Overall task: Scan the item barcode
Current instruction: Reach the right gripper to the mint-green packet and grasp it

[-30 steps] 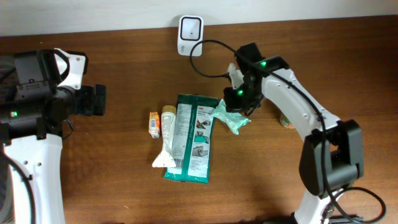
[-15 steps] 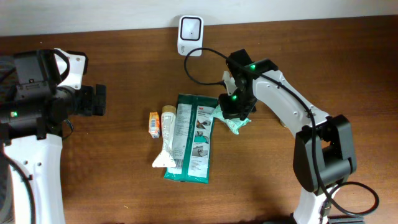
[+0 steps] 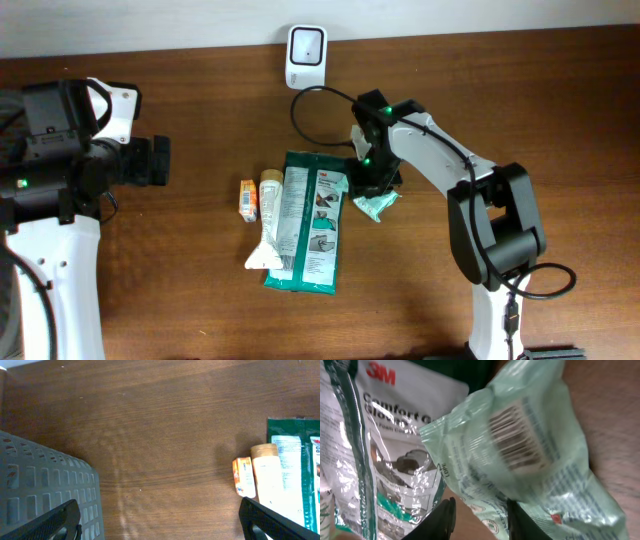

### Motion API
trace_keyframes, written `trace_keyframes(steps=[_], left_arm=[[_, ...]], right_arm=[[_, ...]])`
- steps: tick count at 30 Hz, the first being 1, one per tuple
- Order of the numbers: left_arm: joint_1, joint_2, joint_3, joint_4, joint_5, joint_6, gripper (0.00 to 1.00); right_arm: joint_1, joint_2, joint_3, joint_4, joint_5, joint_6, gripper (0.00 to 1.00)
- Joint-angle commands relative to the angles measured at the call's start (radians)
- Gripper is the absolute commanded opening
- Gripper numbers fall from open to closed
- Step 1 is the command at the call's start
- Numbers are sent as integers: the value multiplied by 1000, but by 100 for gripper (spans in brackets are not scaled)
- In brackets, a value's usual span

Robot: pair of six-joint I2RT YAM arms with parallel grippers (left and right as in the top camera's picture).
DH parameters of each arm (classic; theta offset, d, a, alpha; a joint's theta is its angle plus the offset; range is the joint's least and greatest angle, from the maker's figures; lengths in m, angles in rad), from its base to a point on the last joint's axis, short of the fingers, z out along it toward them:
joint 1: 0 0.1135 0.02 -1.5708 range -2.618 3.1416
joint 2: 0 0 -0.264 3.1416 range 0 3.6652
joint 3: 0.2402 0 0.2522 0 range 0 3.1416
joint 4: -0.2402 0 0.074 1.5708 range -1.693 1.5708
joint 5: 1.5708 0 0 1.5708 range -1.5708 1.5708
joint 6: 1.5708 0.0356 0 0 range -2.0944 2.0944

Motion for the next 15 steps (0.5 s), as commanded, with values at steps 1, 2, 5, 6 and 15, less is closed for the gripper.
trace_keyframes(steps=[1,2,5,6,15], left_arm=[[2,-13,9,0,11,15,99],[2,-13,9,0,11,15,99],[2,-13,9,0,11,15,99],[2,-13,9,0,11,15,99],[2,-13,9,0,11,15,99]], right_arm=[[-20,-54,168,-95,39,-53,45],[-49,-66,240,-154,42,-86,51],[-134,-57,244,-178,37,-130,57],[-166,-51,231,-193,24,-165,58],[-269,-39,-149,6,-278,-334,63]])
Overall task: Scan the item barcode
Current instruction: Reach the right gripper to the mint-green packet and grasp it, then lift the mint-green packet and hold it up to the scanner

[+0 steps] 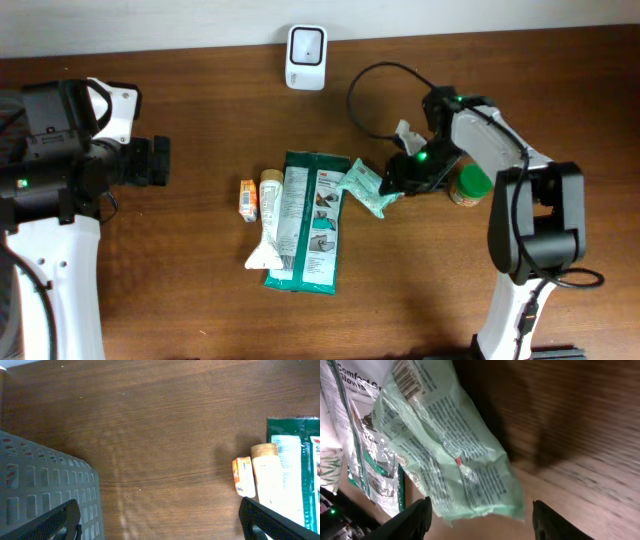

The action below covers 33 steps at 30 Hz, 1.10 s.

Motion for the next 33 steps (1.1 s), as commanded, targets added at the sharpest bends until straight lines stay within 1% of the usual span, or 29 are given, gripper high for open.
trace_keyframes(steps=[1,3,6,8,9,10,12,14,15,17,18,22,24,27,28,29,30,32,33], left_arm=[[2,-13,9,1,11,15,99],[2,-13,9,1,11,15,99],[2,-13,9,1,11,15,99],[2,-13,9,1,11,15,99],[2,-13,9,1,11,15,99],[2,-13,9,1,11,15,99],[2,-13,9,1,11,15,99],[2,-13,9,1,11,15,99],[2,-13,9,1,11,15,99],[2,-13,9,1,11,15,99],[2,-13,9,1,11,15,99],[2,-13,9,1,11,15,99],[2,-13,9,1,11,15,100],[2,-13,9,1,11,15,99],[2,-13,9,1,11,15,99],[2,-13,9,1,11,15,99],[2,-13,9,1,11,15,99],[2,-13,9,1,11,15,99],[2,-13,9,1,11,15,99]], right_arm=[[3,4,-78,80,-76,-12,63],[3,4,-109,117,-94,-6,61],[16,5,-111,154,-94,-4,50],[51,5,-111,180,-93,14,25],[70,5,-110,183,-89,14,9],[77,4,-109,182,-90,15,4],[68,-27,-60,132,-85,9,4],[68,-69,33,36,-21,-36,4],[68,-97,137,-92,26,-131,4],[68,-100,230,-211,80,-233,4],[68,-100,234,-232,118,-283,4],[68,-100,230,-252,156,-502,4],[68,-93,230,-249,155,-567,4],[78,-48,212,-209,154,-582,5],[93,-24,211,-202,148,-581,29],[99,-12,211,-189,139,-550,84],[100,-6,211,-136,140,-430,97],[76,-6,211,-75,140,-209,98],[50,-6,211,-72,140,-134,98]])
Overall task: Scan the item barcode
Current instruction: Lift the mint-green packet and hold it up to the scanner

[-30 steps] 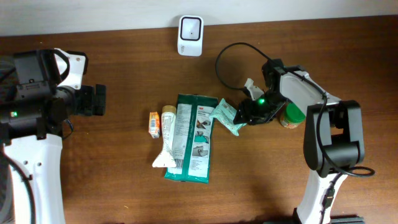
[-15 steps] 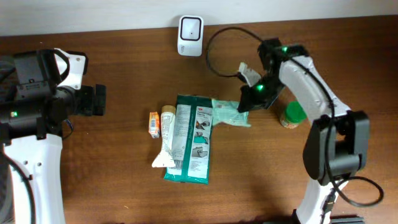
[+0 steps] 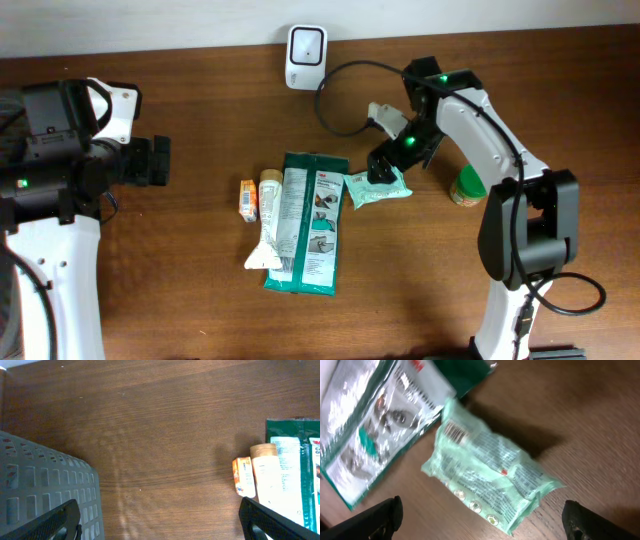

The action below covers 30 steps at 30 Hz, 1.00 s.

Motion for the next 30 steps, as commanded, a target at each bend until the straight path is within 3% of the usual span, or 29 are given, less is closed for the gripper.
trace_keyframes(steps=[1,4,7,12,16,17,18,20,25,30], left_arm=[[2,-13,9,0,11,15,99],[2,-13,9,0,11,15,99],[2,-13,9,0,11,15,99],[2,-13,9,0,11,15,99],[2,-13,9,0,11,15,99],[2,-13,9,0,11,15,99],[2,-13,9,0,11,15,99],[2,-13,9,0,11,15,99],[2,-13,9,0,11,15,99],[2,-13,9,0,11,15,99]], right_arm=[[-79,6,0,5,-14,292,99],[-151,17,-10,2,-127,327,97],[-149,39,-111,67,-177,323,60],[-137,48,-284,258,-334,323,55],[-86,48,-352,357,-335,344,50],[-83,48,-365,386,-336,367,45],[-85,48,-371,398,-336,376,23],[-87,43,-364,391,-337,375,7],[-87,-145,-180,152,-340,311,4],[-85,-398,-154,72,-381,311,4]])
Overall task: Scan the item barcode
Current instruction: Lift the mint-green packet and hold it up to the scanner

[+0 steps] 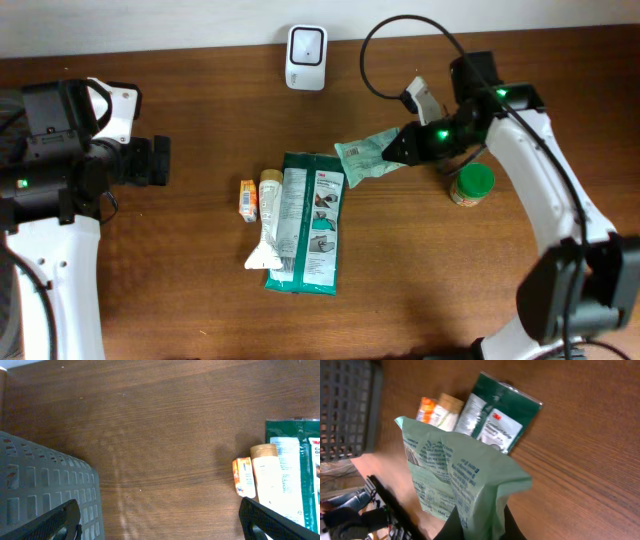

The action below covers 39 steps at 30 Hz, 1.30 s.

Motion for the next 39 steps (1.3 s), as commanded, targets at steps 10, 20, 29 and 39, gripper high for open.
trace_keyframes(steps=[10,20,29,39], left_arm=[[2,-13,9,-1,11,15,99],[2,-13,9,-1,11,15,99],[2,-13,9,-1,11,15,99],[2,-13,9,-1,11,15,99]], right_arm=[[5,-266,16,-172,-142,-94,4],[271,-196,226,-71,493,79,4],[398,283,229,987,1207,-356,4],[374,629,230,1674,992,-879,4]])
